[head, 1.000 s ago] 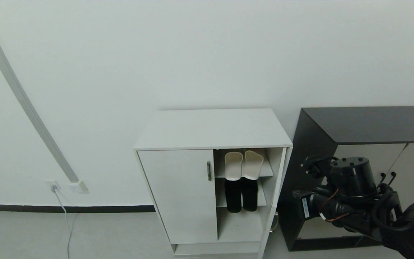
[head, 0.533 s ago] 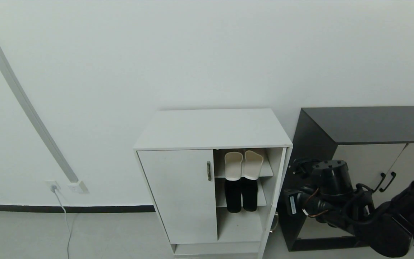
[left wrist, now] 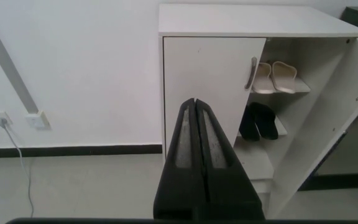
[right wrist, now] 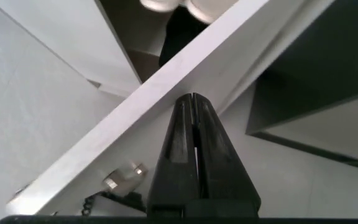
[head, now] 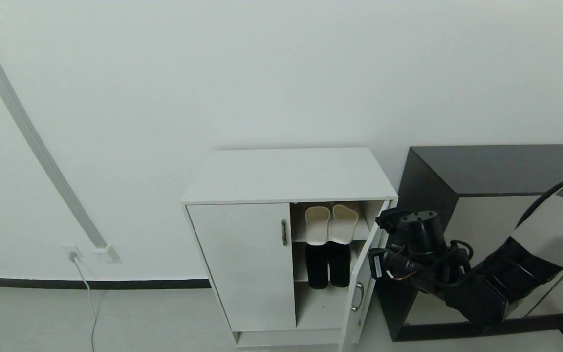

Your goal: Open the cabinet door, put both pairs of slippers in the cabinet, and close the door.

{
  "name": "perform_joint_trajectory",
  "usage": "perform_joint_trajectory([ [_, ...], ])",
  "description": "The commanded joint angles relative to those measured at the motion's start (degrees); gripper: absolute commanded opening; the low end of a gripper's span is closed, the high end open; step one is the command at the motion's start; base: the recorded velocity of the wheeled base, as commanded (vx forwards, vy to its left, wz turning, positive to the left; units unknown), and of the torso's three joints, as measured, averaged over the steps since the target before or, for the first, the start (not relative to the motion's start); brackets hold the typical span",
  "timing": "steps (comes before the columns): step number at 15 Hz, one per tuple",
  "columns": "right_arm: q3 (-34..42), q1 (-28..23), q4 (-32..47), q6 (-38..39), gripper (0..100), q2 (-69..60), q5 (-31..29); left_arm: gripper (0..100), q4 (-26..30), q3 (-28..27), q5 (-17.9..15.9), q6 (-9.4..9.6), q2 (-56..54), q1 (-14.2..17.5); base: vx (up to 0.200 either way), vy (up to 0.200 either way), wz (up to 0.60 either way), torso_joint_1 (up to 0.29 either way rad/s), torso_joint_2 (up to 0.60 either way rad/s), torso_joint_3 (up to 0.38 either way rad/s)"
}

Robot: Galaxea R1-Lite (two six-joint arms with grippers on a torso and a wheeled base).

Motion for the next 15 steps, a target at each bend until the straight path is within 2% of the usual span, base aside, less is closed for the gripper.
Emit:
perform_joint_trajectory([
  [1,-3.0,0.3,0.1,0.0,0,3.0,0.0,0,0.0,0.0,0.1,-0.03,0.1,0.0,0.000,0.000,0.00,0.000,0.00,0.000],
  [12,-16.6,-0.5,0.5,0.1,0,11.7,-0.1,0,0.0,0.0,0.2,-0.12,0.1,0.0,0.000,0.000,0.00,0.000,0.00,0.000],
  [15,-19.7,-0.9,2.6,0.1,0,12.5,-0.1,0,0.0,-0.1,0.2,-0.12,0.1,0.0,0.000,0.000,0.00,0.000,0.00,0.000],
])
